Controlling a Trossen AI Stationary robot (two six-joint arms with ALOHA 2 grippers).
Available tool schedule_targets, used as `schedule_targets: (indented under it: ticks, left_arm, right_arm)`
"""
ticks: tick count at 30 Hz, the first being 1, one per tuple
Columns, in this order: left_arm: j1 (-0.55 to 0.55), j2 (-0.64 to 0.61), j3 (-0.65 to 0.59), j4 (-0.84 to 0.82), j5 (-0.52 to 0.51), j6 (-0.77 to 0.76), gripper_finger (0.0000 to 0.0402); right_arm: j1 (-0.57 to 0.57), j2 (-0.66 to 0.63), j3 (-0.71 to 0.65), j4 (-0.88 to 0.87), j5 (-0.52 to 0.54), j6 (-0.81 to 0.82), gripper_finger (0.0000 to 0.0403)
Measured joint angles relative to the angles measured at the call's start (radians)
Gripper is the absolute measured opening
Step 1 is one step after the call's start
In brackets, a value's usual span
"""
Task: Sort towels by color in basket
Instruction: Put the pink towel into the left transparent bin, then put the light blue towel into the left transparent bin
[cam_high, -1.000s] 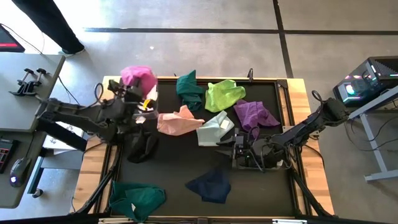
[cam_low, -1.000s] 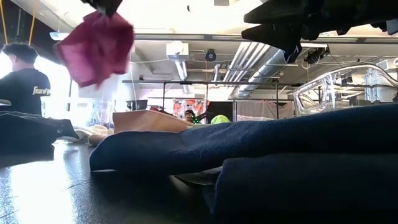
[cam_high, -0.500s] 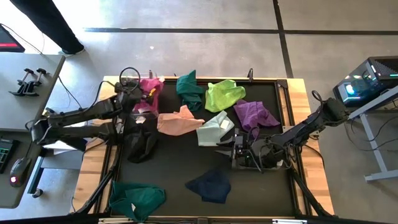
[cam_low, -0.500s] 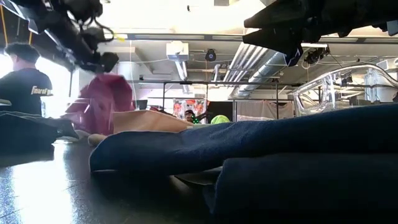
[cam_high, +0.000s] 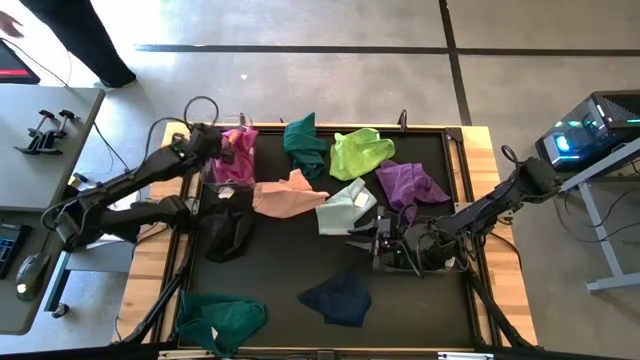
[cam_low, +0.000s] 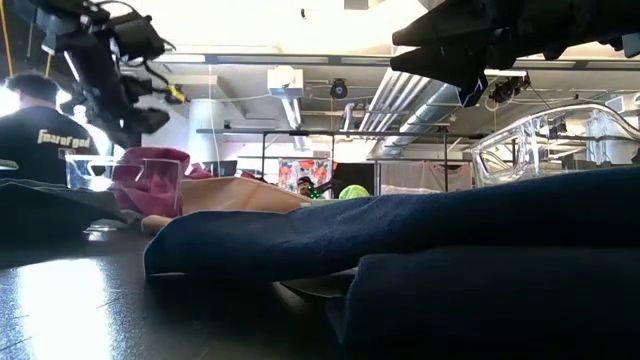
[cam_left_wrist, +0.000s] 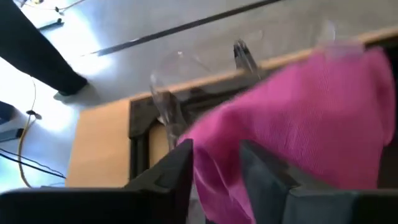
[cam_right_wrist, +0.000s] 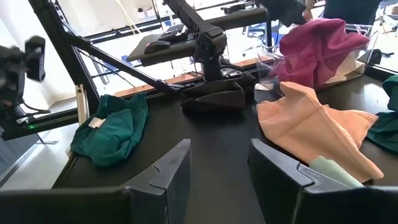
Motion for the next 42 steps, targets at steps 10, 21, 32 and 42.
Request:
schedule_targets:
  ticks: [10, 21, 32, 42]
  left_arm:
    - [0.024, 0.002, 0.178, -0.003, 0.248, 0.034, 0.0164]
    - [0.113, 0.281, -0.027, 0.206, 0.292, 0.036, 0.0112]
    - [0.109, 0.370, 0.074, 0.147, 0.249, 0.097, 0.0090]
    - [0.028, 0.180, 0.275, -0.174, 0.279, 0.070, 0.0090]
  right_arm:
    - [0.000, 0.000, 0.000, 0.000, 0.000, -0.001, 0.0151]
    - [0.000, 0.000, 0.000, -0.008, 0.000, 0.000, 0.0151]
    - [0.000, 0.000, 0.000, -0.026, 0.000, 0.008, 0.0151]
    - [0.000, 0.000, 0.000, -0.033, 0.001, 0.012, 0.0151]
